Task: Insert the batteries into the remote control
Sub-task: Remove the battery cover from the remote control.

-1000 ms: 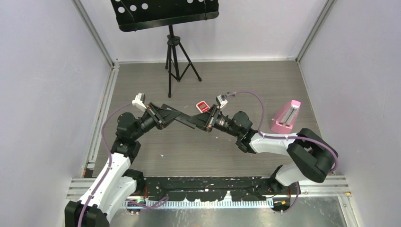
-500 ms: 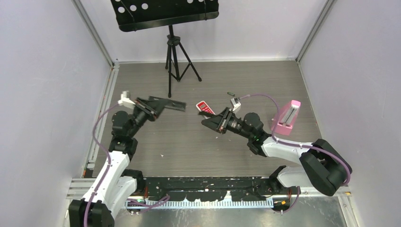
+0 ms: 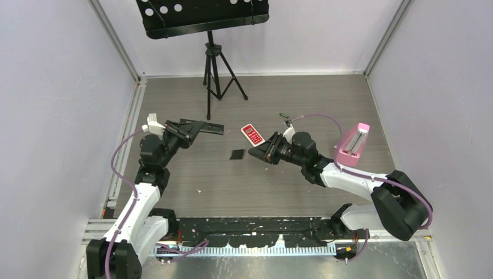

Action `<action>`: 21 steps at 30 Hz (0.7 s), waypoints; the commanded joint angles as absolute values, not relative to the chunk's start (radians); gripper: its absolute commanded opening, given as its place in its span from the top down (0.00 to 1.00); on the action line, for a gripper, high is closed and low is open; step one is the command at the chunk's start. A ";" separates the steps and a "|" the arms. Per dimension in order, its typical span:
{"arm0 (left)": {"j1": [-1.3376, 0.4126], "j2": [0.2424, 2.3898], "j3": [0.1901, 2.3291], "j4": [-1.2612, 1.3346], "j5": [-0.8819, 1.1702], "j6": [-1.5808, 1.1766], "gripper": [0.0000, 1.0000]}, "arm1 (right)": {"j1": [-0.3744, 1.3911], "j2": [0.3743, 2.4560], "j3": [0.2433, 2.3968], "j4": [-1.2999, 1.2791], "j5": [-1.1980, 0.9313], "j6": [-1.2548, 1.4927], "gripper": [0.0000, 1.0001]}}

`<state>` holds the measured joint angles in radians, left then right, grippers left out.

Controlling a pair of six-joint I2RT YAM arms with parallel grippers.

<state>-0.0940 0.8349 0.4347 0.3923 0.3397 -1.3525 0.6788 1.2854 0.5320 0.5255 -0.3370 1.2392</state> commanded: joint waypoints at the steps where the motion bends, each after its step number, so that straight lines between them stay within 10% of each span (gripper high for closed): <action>1: -0.095 0.800 0.437 0.280 0.299 -1.241 1.00 | 0.680 1.283 0.503 0.426 -0.281 1.245 0.81; 10: -0.095 0.796 0.463 0.092 0.300 -1.124 1.00 | 0.673 1.166 0.583 -0.078 -0.050 1.082 0.77; 21: -0.096 0.824 0.462 0.084 0.437 -1.052 1.00 | 0.673 1.199 0.729 -0.371 0.171 0.906 0.38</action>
